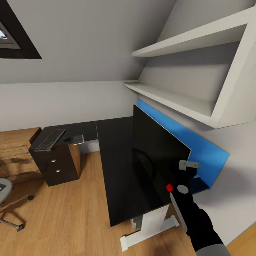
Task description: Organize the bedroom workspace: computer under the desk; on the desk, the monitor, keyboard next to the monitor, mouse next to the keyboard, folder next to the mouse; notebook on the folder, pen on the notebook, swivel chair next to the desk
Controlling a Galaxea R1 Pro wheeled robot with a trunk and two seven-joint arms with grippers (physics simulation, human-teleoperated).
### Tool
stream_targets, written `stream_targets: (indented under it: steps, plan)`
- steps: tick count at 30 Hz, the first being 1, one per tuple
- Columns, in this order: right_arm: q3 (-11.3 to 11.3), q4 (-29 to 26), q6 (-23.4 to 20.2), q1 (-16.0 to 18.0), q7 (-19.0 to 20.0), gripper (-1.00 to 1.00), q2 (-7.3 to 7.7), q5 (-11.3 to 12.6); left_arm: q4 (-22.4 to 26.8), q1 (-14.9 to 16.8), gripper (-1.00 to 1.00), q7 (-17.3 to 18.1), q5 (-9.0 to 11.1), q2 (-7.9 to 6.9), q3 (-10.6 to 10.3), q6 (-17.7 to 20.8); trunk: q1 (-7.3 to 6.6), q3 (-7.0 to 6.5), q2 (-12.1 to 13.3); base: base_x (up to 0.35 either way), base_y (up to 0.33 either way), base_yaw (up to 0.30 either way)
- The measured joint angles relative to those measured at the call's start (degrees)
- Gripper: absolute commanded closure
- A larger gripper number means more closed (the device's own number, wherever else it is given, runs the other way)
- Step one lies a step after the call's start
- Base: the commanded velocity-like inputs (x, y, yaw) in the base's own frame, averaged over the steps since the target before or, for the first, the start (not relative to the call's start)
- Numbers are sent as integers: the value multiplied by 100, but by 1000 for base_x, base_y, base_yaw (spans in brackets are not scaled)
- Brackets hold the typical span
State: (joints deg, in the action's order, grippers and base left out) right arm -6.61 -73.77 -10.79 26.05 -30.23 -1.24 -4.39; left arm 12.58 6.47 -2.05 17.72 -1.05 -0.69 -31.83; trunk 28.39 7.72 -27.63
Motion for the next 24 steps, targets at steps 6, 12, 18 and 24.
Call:
stream_targets:
  steps: [6,12,18,24]
  plan:
    - [0,-1,0,0,0,-100,0,1,0,0,-100,-1,0,0,2,0,0,0,0,0,-5,0]
    - [-3,-1,-1,0,-1,-100,0,1,0,0,-100,-1,1,0,5,0,0,0,0,-12,-2,0]
    - [-30,-2,-6,-2,4,-100,0,2,-1,0,-100,-1,0,0,3,0,3,0,1,-220,-68,0]
    - [-216,5,-9,-7,6,-100,0,2,-2,0,-100,-2,0,-5,7,0,3,0,1,-297,-92,0]
